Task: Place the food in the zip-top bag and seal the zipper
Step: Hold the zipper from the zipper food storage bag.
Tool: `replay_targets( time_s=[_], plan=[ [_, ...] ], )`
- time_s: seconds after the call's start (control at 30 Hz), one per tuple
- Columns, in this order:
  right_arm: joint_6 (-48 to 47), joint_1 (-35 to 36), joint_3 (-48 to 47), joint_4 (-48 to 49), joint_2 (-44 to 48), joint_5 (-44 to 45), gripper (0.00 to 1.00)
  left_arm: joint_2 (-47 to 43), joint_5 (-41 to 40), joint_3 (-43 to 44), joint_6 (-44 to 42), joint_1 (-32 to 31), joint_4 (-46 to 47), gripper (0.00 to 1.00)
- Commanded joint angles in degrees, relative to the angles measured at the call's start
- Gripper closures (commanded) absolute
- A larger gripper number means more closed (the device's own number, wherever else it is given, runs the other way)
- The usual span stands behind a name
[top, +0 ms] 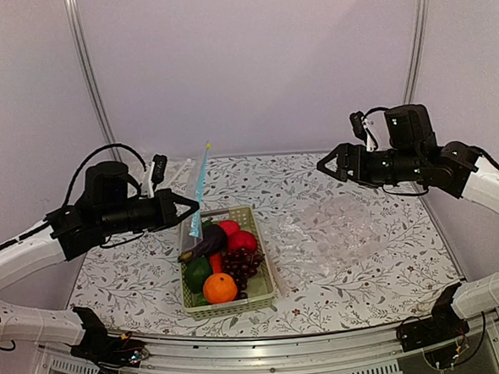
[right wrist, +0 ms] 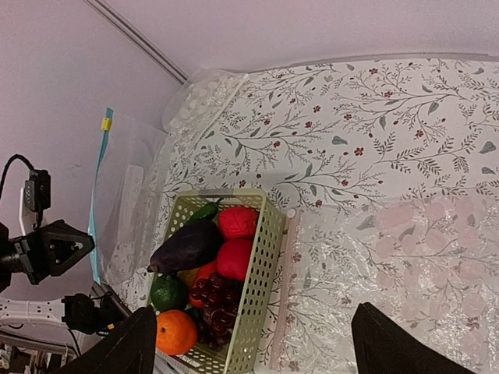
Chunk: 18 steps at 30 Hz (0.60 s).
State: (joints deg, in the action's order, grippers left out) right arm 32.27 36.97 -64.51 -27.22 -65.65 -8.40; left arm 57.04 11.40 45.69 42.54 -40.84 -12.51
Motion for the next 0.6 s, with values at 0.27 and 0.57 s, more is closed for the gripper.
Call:
replay_targets(
  time_s=[0.27, 0.57],
  plan=[
    [5.2, 8.2, -6.9, 7.7, -10.4, 3.1, 0.26, 13.1, -1.7, 0.8, 5.8, -11.0, 21.5, 1.00],
    [6.9, 8.5, -8.8, 9.8, -14.6, 2.2, 0.35, 19.7, 0.1, 1.5, 8.6, -14.1, 26.3, 1.00]
  ],
)
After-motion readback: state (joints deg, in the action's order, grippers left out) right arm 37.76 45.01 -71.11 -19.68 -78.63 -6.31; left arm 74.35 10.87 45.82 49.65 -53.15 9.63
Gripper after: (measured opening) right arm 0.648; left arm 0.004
